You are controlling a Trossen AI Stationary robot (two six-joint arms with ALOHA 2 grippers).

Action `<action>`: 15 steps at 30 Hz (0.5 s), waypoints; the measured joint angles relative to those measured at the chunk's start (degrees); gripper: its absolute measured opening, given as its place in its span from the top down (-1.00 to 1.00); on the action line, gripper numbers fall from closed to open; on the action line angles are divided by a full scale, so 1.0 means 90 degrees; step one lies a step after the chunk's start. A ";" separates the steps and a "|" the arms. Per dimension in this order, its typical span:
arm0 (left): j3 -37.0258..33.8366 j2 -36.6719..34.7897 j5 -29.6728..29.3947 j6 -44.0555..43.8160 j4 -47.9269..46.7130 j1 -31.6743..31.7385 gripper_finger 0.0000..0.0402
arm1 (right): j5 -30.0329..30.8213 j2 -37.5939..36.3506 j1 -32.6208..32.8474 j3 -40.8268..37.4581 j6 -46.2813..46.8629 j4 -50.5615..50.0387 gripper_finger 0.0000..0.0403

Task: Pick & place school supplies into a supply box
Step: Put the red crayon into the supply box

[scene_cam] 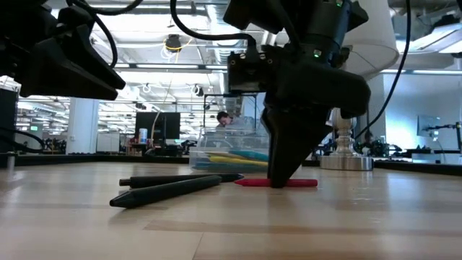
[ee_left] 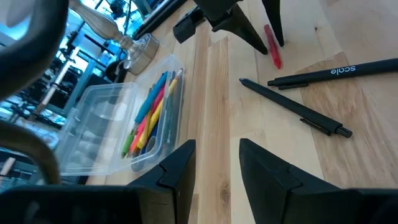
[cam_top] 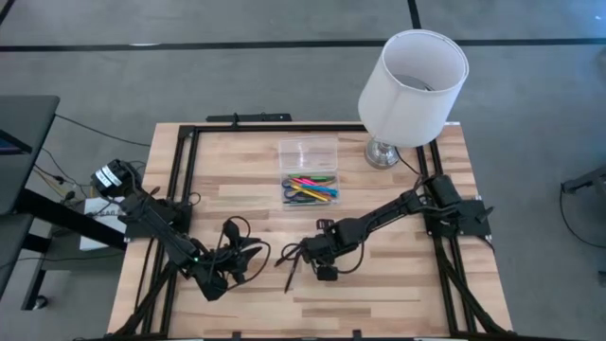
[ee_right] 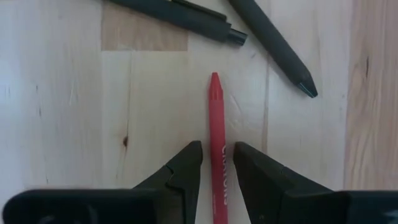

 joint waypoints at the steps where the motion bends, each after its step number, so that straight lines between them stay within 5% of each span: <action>1: 0.0000 -0.0001 0.0052 -0.0020 0.0001 0.0031 0.41 | -0.0007 0.0000 -0.0005 0.0000 0.0070 -0.0018 0.52; 15: 0.0000 -0.0002 0.0349 -0.0052 -0.0002 0.0192 0.41 | 0.0054 0.0005 0.0100 0.0009 0.1101 -0.0110 0.83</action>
